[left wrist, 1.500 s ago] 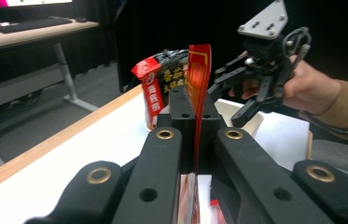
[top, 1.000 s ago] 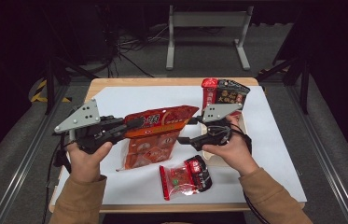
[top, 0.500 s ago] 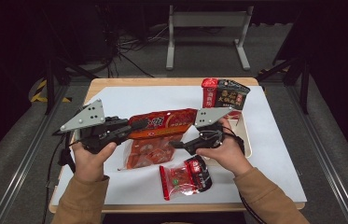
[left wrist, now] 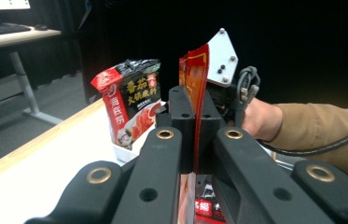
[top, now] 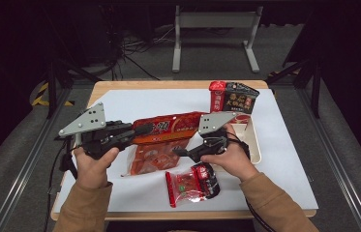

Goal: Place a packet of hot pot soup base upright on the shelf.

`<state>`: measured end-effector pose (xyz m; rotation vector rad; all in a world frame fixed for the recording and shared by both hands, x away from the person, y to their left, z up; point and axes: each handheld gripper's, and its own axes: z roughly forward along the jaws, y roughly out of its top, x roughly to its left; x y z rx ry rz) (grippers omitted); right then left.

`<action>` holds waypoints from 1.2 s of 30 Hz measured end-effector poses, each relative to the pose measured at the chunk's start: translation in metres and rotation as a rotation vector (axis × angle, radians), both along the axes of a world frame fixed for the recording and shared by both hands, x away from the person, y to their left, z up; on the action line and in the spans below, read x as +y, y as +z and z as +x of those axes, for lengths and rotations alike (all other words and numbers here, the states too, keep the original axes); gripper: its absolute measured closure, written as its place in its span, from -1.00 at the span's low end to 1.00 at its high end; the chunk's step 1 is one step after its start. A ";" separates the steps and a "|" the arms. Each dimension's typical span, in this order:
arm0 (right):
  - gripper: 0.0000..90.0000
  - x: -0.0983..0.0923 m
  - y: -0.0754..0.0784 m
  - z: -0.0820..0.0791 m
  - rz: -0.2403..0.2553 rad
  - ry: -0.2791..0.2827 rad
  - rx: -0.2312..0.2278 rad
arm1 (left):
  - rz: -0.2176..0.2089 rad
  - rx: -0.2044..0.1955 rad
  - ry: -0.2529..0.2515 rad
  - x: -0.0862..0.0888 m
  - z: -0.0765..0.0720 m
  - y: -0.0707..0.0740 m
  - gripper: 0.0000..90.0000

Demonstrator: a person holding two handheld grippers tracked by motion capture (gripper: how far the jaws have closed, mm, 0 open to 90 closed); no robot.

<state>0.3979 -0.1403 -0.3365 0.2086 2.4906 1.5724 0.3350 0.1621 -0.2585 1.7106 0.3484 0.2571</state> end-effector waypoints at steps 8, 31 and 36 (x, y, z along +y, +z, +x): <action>-0.39 -0.003 0.004 0.002 0.029 0.010 0.004 | -0.009 -0.011 -0.022 -0.001 -0.001 0.000 1.00; 0.40 -0.001 0.008 -0.004 0.075 0.140 0.068 | -0.050 -0.005 -0.023 0.007 0.002 -0.003 1.00; 0.55 -0.001 0.016 -0.009 0.049 0.161 0.040 | -0.067 0.002 -0.010 0.011 0.004 -0.003 1.00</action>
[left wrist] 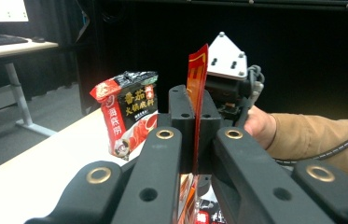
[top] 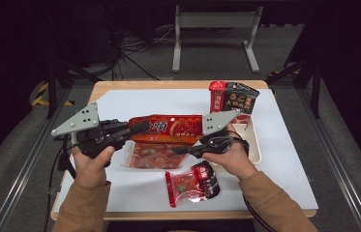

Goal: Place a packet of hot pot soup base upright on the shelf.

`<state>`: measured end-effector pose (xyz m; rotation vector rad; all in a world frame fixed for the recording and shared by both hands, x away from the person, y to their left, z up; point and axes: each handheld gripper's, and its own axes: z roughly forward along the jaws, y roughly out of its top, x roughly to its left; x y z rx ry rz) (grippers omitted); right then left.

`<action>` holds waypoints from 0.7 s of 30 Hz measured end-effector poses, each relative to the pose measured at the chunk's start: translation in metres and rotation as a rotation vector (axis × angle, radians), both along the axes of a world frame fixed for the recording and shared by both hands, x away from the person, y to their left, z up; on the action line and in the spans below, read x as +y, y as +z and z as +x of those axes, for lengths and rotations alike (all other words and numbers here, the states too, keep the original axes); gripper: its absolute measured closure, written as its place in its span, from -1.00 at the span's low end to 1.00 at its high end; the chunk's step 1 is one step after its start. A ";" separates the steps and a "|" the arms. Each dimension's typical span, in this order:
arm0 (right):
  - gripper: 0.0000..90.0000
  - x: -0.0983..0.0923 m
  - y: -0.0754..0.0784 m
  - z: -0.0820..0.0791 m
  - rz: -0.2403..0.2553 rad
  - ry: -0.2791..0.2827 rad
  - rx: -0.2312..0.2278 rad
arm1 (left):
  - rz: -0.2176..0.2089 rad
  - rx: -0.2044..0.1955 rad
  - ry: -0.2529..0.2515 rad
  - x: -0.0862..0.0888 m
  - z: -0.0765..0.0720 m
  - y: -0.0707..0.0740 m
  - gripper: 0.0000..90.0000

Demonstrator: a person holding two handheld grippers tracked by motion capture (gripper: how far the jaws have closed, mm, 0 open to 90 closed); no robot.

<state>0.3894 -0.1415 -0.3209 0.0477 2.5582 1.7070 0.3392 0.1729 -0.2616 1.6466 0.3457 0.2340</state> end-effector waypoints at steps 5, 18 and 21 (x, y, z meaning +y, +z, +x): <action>0.56 0.000 0.007 -0.003 -0.021 -0.002 -0.009 | -0.020 0.020 -0.009 0.004 0.004 -0.002 1.00; 0.56 -0.009 0.030 -0.004 -0.081 -0.048 0.021 | 0.019 0.034 0.054 0.011 0.007 -0.003 0.61; 0.56 -0.013 0.038 -0.003 -0.091 -0.066 0.016 | 0.048 0.033 0.082 0.012 0.008 -0.004 0.47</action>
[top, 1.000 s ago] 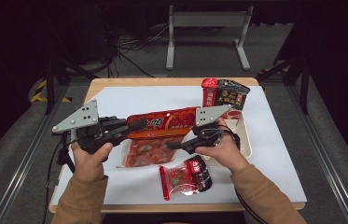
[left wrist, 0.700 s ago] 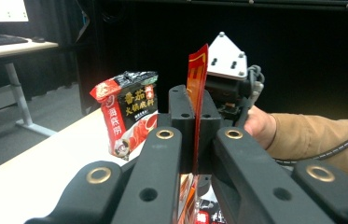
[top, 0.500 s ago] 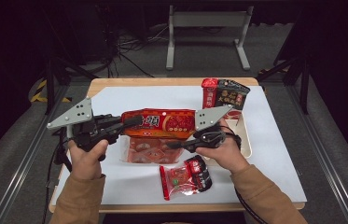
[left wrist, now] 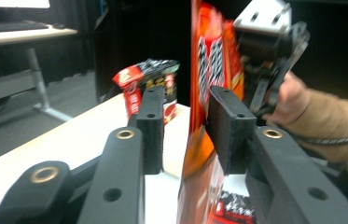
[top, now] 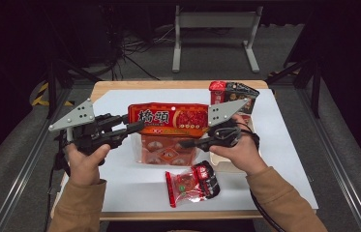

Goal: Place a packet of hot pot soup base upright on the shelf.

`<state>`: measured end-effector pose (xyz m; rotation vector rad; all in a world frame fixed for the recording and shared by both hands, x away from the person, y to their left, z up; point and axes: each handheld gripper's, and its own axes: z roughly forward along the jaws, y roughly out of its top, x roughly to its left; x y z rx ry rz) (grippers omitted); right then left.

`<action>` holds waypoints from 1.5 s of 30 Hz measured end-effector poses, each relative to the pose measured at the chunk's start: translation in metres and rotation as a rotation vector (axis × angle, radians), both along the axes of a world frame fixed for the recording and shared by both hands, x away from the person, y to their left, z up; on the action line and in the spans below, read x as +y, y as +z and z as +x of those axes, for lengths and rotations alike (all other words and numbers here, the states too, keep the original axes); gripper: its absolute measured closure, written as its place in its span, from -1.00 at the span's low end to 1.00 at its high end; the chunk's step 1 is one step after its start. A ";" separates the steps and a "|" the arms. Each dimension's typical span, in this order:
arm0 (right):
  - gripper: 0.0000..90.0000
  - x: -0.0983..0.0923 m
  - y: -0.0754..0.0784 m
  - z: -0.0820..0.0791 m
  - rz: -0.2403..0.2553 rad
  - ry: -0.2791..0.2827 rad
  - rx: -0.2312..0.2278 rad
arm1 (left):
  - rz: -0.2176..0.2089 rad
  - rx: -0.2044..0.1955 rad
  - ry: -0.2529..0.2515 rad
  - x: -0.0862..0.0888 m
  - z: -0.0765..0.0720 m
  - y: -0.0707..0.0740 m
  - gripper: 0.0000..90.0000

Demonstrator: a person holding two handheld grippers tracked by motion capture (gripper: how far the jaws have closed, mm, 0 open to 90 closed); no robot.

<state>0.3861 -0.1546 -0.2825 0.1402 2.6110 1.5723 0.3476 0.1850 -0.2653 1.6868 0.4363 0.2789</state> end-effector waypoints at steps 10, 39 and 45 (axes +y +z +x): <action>0.56 -0.020 0.025 0.005 -0.036 -0.087 -0.034 | 0.030 0.027 0.017 0.017 0.005 -0.004 0.09; 0.56 -0.104 0.047 0.023 -0.071 -0.345 -0.060 | 0.138 0.085 0.137 0.028 0.024 -0.027 -0.01; 0.56 -0.118 0.047 0.026 -0.076 -0.390 -0.071 | 0.149 0.091 0.142 0.029 0.026 -0.029 -0.02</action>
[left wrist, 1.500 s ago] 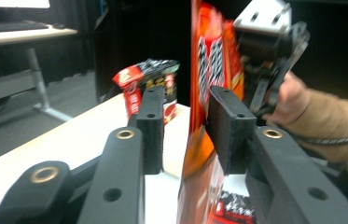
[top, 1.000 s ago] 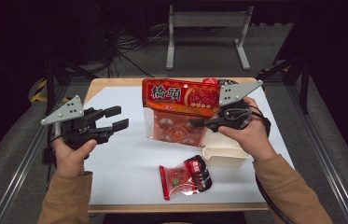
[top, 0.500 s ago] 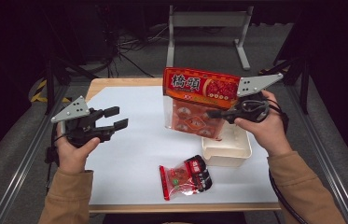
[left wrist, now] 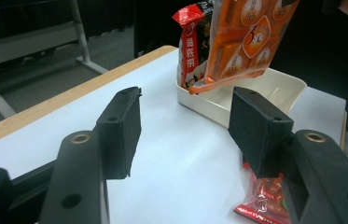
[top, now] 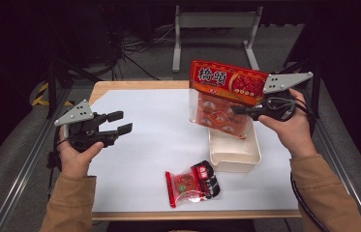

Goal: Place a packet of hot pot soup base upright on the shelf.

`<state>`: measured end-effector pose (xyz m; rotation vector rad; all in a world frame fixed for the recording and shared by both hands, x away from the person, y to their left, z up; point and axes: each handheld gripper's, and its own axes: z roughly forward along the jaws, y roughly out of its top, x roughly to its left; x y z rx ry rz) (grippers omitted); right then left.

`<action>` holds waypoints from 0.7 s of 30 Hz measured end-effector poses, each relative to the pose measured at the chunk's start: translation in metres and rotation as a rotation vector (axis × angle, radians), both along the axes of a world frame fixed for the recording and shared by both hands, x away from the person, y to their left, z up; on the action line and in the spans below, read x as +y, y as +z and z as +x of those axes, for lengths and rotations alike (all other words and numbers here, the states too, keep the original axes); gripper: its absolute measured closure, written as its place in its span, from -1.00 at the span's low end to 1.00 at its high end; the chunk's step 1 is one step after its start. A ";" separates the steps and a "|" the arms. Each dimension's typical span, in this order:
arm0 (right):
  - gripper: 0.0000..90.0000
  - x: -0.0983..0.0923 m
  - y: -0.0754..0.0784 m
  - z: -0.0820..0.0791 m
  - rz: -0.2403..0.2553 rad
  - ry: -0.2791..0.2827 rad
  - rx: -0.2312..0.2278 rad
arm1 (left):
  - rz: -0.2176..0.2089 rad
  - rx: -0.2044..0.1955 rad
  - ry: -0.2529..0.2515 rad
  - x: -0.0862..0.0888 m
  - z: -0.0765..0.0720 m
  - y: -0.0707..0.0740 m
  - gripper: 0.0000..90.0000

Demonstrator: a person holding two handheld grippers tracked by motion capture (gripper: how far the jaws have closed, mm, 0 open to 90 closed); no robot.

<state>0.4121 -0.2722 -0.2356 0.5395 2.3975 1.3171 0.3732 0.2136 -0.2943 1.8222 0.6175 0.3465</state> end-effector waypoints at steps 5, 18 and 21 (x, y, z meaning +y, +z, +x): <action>0.56 -0.008 0.002 -0.001 -0.004 -0.043 -0.002 | 0.003 0.003 0.002 0.001 0.001 -0.001 -0.03; 0.56 -0.024 -0.001 -0.006 0.013 -0.171 0.033 | 0.001 0.013 -0.006 0.000 0.004 -0.003 -0.03; 0.56 -0.026 -0.002 -0.006 0.024 -0.201 0.043 | -0.003 0.016 -0.003 0.000 0.004 -0.004 -0.03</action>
